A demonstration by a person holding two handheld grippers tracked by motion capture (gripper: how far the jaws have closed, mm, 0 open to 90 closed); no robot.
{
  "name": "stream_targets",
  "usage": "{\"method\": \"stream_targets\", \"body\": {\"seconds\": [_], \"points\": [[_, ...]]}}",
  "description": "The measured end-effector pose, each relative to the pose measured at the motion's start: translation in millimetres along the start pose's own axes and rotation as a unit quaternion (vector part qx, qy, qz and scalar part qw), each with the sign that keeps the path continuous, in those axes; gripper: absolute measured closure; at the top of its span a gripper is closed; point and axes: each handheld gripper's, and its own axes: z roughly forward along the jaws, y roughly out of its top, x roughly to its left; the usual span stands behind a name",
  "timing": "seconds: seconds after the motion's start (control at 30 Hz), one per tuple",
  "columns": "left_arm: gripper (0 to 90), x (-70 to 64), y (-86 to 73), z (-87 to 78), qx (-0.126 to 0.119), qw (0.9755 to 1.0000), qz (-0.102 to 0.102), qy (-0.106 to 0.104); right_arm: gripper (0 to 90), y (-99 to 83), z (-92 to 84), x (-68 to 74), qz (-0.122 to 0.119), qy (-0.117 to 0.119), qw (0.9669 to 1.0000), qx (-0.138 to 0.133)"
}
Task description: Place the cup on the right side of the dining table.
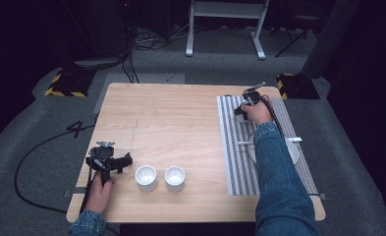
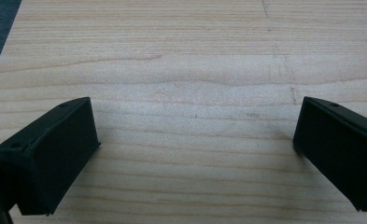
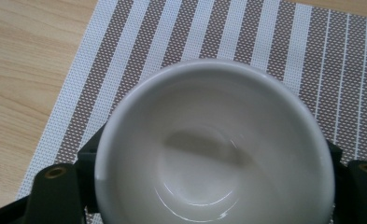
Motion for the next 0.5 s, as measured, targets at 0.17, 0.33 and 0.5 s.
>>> {"method": "stream_targets", "body": {"seconds": [0.17, 0.33, 0.5], "points": [[0.1, 0.0, 0.0, 0.0, 0.0, 1.0, 0.0, 0.0, 26.1, -0.7, 1.4, 0.7, -0.007, -0.004, 1.0, 0.004], [0.1, 0.0, 0.0, 0.0, 0.0, 1.0, 0.0, 0.0, 25.1, -0.6, -0.2, 0.2, -0.006, -0.002, 1.0, 0.007], [0.1, 0.0, 0.0, 0.0, 0.0, 1.0, 0.0, 0.0, 22.6, -1.4, -4.0, -0.2, -0.011, -0.004, 0.9999, 0.006]]}}
